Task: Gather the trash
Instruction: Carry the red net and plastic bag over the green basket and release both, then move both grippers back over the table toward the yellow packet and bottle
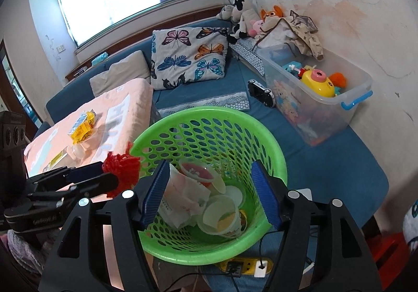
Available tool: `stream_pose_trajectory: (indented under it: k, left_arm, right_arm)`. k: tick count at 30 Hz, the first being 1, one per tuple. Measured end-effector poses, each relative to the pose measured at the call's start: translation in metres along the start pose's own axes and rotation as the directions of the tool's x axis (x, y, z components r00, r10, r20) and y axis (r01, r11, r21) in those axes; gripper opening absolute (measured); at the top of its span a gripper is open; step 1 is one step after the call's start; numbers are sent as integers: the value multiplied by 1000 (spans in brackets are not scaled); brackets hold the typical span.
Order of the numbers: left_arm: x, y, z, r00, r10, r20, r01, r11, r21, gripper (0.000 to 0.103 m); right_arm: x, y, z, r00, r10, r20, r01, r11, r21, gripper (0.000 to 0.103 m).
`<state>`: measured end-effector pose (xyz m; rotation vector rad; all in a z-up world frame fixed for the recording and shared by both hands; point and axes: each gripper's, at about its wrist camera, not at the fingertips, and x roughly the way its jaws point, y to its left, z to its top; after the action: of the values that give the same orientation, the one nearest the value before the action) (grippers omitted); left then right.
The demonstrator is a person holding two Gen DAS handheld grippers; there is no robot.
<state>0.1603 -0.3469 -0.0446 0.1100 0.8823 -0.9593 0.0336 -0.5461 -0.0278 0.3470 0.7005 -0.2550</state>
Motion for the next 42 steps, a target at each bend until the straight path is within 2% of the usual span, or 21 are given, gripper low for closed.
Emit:
stream_pose_trajectory:
  k: [10,17,24,31,38,42]
  left_arm:
    - [-22,15,-4,999,40,12,-40,999,2,59]
    - [-55,51,-6,990,133,45,-132,991,-28,63]
    - [-92,102,-11,969,238,62,-233,969,-87,63]
    - [-128,158,-18,933,354,59,-346,931,-119,67]
    - [-144,200,-26,907,420,35,-410,899,-155,68]
    - [-146,218,-33,905,424,15,-414,891,-186,68]
  right_arm:
    - [-1,14,4,1000,26,2,-26,1000,-11,67]
    - [0,40,12,997,73,2,-73,997,-36,68]
    - [7,82,23,991,132,-11,-133,987,-88,70]
    - [16,128,36,980,196,-22,-197,970,-141,73]
    - [23,179,48,963,266,-43,-269,943,-198,76]
    - [23,205,47,955,291,-52,-295,927,-233,77]
